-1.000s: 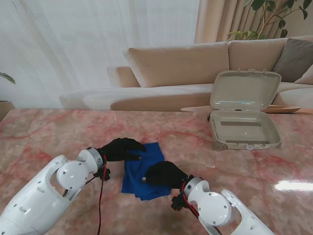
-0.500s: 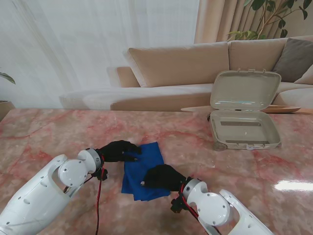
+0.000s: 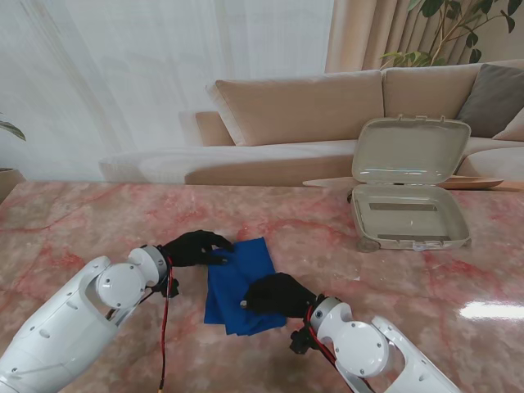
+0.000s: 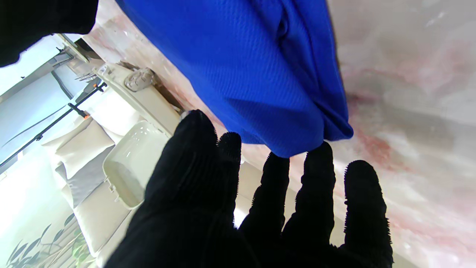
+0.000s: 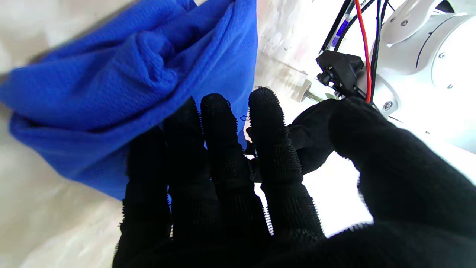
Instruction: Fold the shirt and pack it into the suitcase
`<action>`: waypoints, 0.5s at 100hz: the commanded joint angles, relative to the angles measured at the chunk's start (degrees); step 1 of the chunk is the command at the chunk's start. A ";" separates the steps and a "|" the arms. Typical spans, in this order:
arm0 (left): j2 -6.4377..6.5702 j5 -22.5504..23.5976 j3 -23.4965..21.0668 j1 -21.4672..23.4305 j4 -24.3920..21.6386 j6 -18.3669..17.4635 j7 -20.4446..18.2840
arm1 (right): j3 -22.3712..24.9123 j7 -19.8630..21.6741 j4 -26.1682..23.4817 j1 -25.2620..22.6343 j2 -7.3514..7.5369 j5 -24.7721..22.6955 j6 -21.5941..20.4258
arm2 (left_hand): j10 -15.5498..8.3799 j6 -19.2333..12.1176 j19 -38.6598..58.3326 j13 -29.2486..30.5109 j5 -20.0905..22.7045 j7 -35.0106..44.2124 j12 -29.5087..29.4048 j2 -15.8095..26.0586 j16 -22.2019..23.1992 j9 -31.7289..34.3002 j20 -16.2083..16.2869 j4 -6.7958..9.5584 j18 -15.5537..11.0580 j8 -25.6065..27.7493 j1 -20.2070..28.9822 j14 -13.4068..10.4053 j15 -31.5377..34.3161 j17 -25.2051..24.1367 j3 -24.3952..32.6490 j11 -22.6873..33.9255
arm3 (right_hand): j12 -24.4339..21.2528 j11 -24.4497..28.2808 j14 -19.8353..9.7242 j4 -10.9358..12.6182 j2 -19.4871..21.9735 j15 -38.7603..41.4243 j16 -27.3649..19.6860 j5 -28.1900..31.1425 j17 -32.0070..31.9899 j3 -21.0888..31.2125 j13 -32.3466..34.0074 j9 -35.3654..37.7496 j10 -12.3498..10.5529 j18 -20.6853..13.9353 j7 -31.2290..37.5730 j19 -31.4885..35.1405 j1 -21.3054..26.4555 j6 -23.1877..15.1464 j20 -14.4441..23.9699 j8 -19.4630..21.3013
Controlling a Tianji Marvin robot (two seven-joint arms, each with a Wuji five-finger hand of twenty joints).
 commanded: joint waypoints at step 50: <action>0.31 -0.92 -3.78 0.16 -2.52 4.07 -1.69 | 8.70 -5.88 -6.00 -9.06 -0.57 -5.75 -0.18 | 0.10 -0.56 1.41 -0.87 -1.31 -0.81 -0.67 3.02 -0.81 -1.71 0.62 0.03 -0.78 -1.60 -0.07 1.46 0.20 0.04 -1.02 -0.17 | -1.41 2.60 -0.33 -0.52 -1.97 11.11 2.66 0.75 42.57 3.17 7.22 2.83 -0.30 -27.67 0.63 17.34 -4.21 -2.31 16.95 0.93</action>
